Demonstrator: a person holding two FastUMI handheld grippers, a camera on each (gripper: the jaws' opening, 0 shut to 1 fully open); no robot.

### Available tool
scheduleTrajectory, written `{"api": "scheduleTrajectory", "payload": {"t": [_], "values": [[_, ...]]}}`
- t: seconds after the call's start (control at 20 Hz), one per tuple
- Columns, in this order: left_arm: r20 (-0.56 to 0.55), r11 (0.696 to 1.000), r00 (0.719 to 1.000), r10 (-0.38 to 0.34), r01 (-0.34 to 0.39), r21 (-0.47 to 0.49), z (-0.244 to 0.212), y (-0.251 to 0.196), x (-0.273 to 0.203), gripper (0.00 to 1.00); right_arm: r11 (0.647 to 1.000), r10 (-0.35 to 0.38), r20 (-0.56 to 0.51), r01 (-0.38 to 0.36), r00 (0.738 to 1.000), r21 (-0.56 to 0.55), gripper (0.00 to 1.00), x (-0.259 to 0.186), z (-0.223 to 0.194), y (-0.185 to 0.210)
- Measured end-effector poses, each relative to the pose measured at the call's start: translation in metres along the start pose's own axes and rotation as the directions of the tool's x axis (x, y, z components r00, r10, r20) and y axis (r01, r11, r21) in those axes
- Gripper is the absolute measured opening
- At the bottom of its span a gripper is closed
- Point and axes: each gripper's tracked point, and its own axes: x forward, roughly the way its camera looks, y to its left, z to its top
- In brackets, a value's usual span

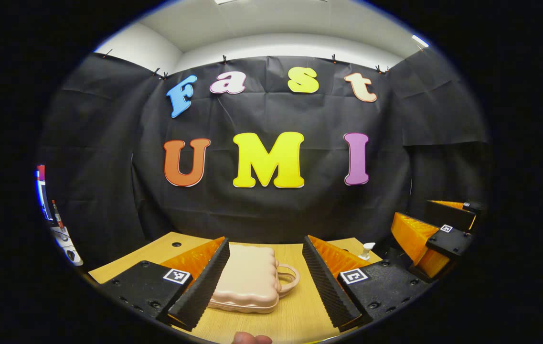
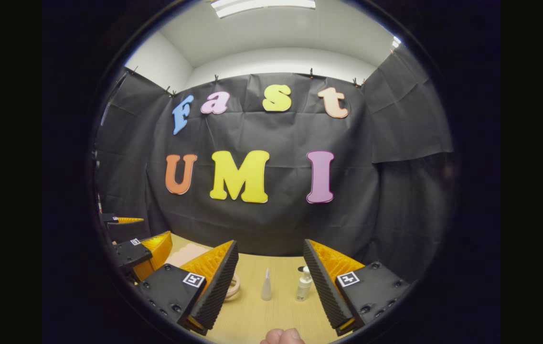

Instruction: First open the suitcase, pack the skin care products into it, and then close the suitcase.

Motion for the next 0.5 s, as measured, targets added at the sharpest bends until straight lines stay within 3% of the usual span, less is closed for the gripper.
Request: {"api": "scheduleTrajectory", "payload": {"t": [0.3,0.5], "values": [[-0.079,0.994,0.993,-0.091,0.096,0.056,-0.047,-0.037,0.028,0.98,0.999,-0.022,-0.059,0.02,0.998,-0.035,0.81,0.003,-0.026,-0.031],[-0.146,0.986,0.988,-0.052,0.074,0.149,-0.077,-0.041,0.056,0.98,0.996,-0.058,-0.076,0.053,0.995,-0.067,0.81,0.007,-0.034,-0.063]]}}
